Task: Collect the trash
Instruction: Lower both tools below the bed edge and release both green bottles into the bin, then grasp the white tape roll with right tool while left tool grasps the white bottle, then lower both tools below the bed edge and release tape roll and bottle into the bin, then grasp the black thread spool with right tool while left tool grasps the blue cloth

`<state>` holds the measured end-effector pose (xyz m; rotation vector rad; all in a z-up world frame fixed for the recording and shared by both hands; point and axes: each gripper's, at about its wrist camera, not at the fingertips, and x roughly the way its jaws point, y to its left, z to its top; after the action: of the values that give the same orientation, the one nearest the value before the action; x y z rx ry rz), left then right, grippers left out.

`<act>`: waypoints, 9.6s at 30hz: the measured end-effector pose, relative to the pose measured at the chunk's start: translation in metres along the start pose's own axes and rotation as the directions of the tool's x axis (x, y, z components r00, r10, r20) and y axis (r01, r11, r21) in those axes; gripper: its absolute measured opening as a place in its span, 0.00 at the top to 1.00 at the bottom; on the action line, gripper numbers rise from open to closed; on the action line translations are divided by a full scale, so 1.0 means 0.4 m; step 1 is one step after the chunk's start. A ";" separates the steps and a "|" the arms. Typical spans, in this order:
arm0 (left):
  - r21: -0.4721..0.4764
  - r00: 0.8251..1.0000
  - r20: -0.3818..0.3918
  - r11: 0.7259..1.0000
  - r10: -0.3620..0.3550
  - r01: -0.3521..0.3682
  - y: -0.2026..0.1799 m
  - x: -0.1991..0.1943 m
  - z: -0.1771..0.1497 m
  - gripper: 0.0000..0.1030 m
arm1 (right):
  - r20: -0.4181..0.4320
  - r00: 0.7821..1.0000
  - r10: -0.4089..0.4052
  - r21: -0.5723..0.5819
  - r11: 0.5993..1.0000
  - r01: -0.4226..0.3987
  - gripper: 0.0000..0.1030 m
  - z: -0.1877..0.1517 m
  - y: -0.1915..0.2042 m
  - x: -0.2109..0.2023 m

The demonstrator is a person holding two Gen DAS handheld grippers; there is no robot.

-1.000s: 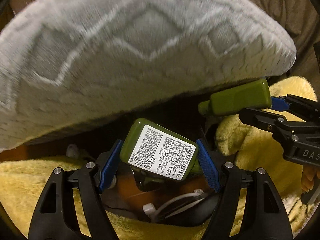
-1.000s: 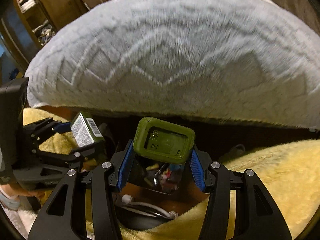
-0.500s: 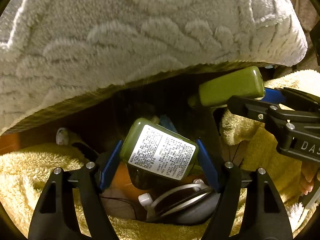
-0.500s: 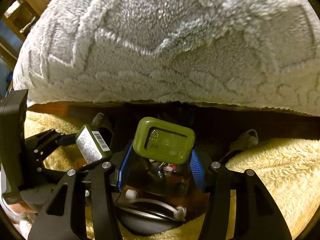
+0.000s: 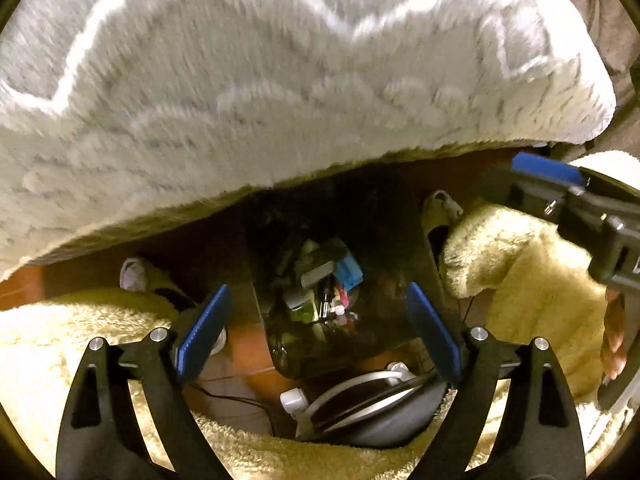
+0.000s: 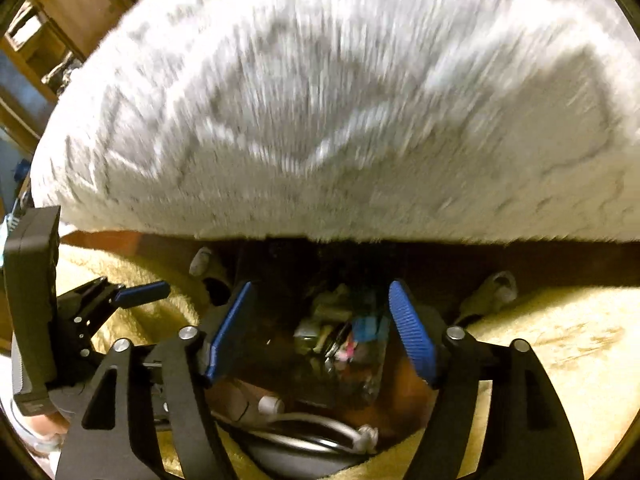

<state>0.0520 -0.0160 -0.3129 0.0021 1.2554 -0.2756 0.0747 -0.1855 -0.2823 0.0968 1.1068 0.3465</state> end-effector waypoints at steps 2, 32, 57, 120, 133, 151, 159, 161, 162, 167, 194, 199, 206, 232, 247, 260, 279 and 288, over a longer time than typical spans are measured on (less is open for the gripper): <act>0.011 0.999 0.045 1.000 -0.005 0.004 -0.007 -0.043 0.009 0.18 | 0.080 0.996 -0.027 -0.016 0.999 0.029 0.20 0.023 0.009 -0.056; -0.013 0.904 0.400 0.987 0.151 -0.159 0.107 -0.340 0.472 0.18 | 0.450 0.872 -0.193 -0.027 0.973 0.230 0.10 0.480 0.018 -0.195; -0.052 0.909 0.372 0.982 0.188 -0.182 0.234 -0.226 0.720 0.18 | 0.234 0.968 -0.095 0.084 0.993 0.077 0.66 0.838 0.087 0.114; 0.100 0.920 0.389 0.995 -0.051 0.013 -0.033 -0.195 0.745 0.19 | 0.564 0.818 -0.116 0.016 0.991 0.129 0.67 0.679 -0.037 -0.148; 0.116 0.946 0.325 0.992 0.002 -0.042 -0.130 -0.100 0.859 0.65 | 0.566 0.802 -0.192 0.102 0.981 0.163 0.67 0.642 -0.171 -0.186; 0.149 0.881 0.473 0.987 -0.014 -0.065 -0.101 -0.313 0.663 0.82 | 0.549 0.828 -0.113 -0.031 0.987 0.156 0.67 0.524 -0.077 -0.245; 0.136 0.824 0.567 0.987 -0.007 -0.086 -0.080 -0.446 0.468 0.82 | 0.563 0.823 -0.080 -0.096 0.982 0.162 0.67 0.403 0.000 -0.309; 0.138 0.814 0.581 0.985 0.002 -0.101 -0.080 -0.461 0.417 0.82 | 0.563 0.823 -0.071 -0.109 0.981 0.160 0.67 0.367 0.016 -0.321; 0.140 0.810 0.586 0.985 0.002 -0.104 -0.081 -0.467 0.388 0.82 | 0.563 0.824 -0.066 -0.114 0.981 0.156 0.67 0.349 0.024 -0.325; 0.148 0.814 0.581 0.985 -0.010 -0.094 -0.083 -0.465 0.274 0.82 | 0.552 0.832 -0.059 -0.115 0.983 0.146 0.67 0.244 0.046 -0.333; 0.043 0.994 0.057 0.995 -0.089 0.086 -0.010 0.025 0.003 0.82 | -0.029 0.996 0.084 0.031 0.996 -0.083 0.67 -0.037 0.027 0.095; 0.039 0.996 0.015 0.995 -0.092 0.092 -0.013 0.074 -0.013 0.82 | -0.086 0.994 0.068 0.014 0.998 -0.067 0.67 -0.057 0.035 0.152; 0.018 0.995 -0.007 0.995 -0.097 0.097 0.011 0.093 -0.025 0.82 | -0.089 0.993 0.080 0.025 0.997 -0.078 0.65 -0.055 0.018 0.170; 0.046 0.946 0.321 0.996 0.055 -0.074 -0.005 -0.285 0.102 0.08 | 0.308 0.943 -0.122 -0.081 0.985 0.154 0.04 0.123 0.058 -0.178; 0.000 0.872 0.456 0.980 0.177 -0.199 0.099 -0.420 0.447 0.08 | 0.450 0.875 -0.179 -0.019 0.978 0.210 0.03 0.514 -0.049 -0.274; -0.082 0.878 0.419 0.973 0.231 -0.217 0.206 -0.303 0.764 0.08 | 0.385 0.915 -0.123 0.030 0.992 0.121 0.04 0.781 -0.053 -0.087; -0.046 0.908 0.375 0.982 0.189 -0.185 0.235 -0.160 0.908 0.20 | 0.254 0.964 -0.075 0.006 0.997 0.076 0.22 0.990 0.043 0.139; -0.031 0.909 0.378 0.984 0.176 -0.177 0.235 -0.150 0.946 0.20 | 0.272 0.956 -0.110 -0.002 0.993 0.114 0.45 1.001 0.039 0.145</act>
<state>0.4092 0.0296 -0.1517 0.0629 0.8611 -0.1127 0.4500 -0.1140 -0.1482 0.0633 0.8330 0.2329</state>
